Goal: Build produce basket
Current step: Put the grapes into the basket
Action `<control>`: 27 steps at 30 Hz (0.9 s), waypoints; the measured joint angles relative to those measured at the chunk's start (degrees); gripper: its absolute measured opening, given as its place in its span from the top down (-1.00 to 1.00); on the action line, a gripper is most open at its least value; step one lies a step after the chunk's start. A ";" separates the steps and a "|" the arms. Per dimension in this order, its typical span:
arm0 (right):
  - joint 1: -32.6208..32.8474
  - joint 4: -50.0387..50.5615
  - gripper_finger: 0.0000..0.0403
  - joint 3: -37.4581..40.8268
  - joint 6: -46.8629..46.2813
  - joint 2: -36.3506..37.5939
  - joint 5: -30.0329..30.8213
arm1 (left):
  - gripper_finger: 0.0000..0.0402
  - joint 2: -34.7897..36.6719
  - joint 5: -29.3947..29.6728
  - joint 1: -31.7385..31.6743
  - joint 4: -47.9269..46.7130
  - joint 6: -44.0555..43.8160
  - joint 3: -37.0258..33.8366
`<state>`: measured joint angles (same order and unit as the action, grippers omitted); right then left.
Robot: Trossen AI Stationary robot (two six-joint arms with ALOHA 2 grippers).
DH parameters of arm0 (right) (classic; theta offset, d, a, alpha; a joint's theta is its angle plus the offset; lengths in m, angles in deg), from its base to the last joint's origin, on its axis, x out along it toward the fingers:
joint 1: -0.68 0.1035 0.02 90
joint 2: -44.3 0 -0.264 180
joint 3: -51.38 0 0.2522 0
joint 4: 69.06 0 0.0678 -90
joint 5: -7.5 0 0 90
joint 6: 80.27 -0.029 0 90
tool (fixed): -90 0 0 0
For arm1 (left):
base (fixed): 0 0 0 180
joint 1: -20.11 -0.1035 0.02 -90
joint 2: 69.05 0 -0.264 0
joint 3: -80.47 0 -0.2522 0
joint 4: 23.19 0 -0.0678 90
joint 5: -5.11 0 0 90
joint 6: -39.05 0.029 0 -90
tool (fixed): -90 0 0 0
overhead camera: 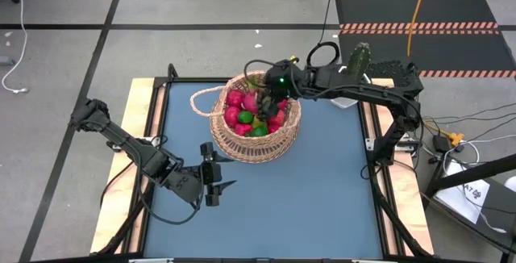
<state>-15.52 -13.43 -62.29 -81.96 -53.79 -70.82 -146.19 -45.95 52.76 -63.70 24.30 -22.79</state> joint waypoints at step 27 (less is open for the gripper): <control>-0.14 -6.24 0.23 8.19 5.04 0.50 -0.03 | -0.46 0.00 0.08 0.00 0.03 -1.91 0.00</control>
<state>-15.66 -19.67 -54.10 -76.92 -53.29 -70.86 -146.19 -45.87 52.76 -63.67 22.39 -22.79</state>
